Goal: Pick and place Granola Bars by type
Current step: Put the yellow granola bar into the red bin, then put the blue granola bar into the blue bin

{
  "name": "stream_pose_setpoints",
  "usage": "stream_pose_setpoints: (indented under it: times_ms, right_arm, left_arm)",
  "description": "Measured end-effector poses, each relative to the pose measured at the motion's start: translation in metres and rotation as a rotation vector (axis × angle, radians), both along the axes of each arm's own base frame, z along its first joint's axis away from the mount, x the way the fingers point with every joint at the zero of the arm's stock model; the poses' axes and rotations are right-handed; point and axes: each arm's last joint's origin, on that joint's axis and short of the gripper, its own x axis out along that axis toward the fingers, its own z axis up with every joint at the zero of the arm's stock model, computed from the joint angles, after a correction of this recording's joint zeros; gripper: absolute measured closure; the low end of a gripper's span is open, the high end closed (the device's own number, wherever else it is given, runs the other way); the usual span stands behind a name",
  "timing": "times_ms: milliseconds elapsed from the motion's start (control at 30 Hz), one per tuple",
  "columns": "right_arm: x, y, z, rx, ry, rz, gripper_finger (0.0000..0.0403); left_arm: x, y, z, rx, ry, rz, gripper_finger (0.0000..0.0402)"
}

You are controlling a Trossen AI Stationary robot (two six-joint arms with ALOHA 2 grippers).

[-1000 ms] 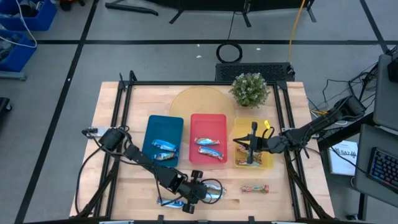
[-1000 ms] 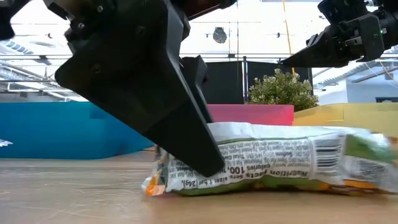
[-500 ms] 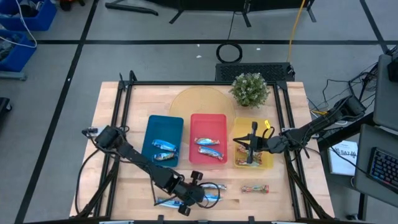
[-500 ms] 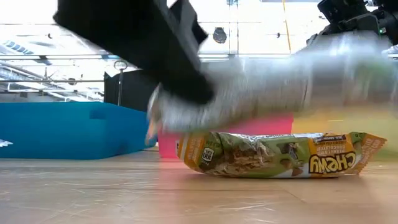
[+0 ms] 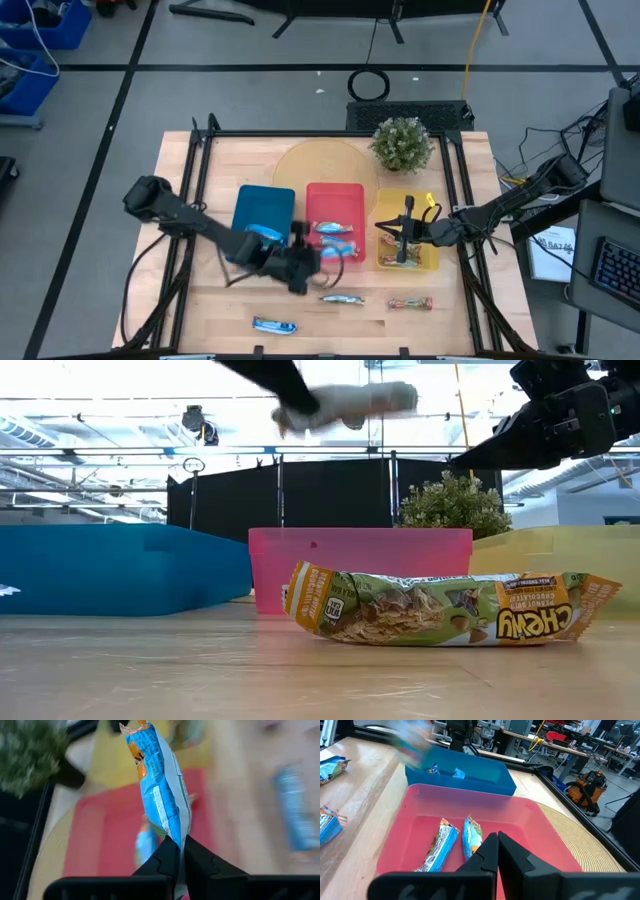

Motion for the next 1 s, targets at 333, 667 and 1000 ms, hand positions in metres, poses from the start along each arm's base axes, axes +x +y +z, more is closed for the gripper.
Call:
stream_pose_setpoints:
  times_ms: [333,667,1000]
  right_arm:
    - [-0.001,0.0,-0.002,0.005,0.016,0.0,0.0403]
    - [-0.001,0.0,-0.003,0.001,0.025,0.0,0.0403]
    - [-0.001,0.0,-0.003,0.002,0.024,0.0,0.0403]
  left_arm:
    - [0.029,0.068,-0.089,-0.092,0.263,0.065,0.0365]
    - [0.03,0.06,-0.086,-0.127,0.249,-0.045,0.0364]
    - [-0.001,0.045,-0.003,-0.117,0.013,-0.059,0.027]
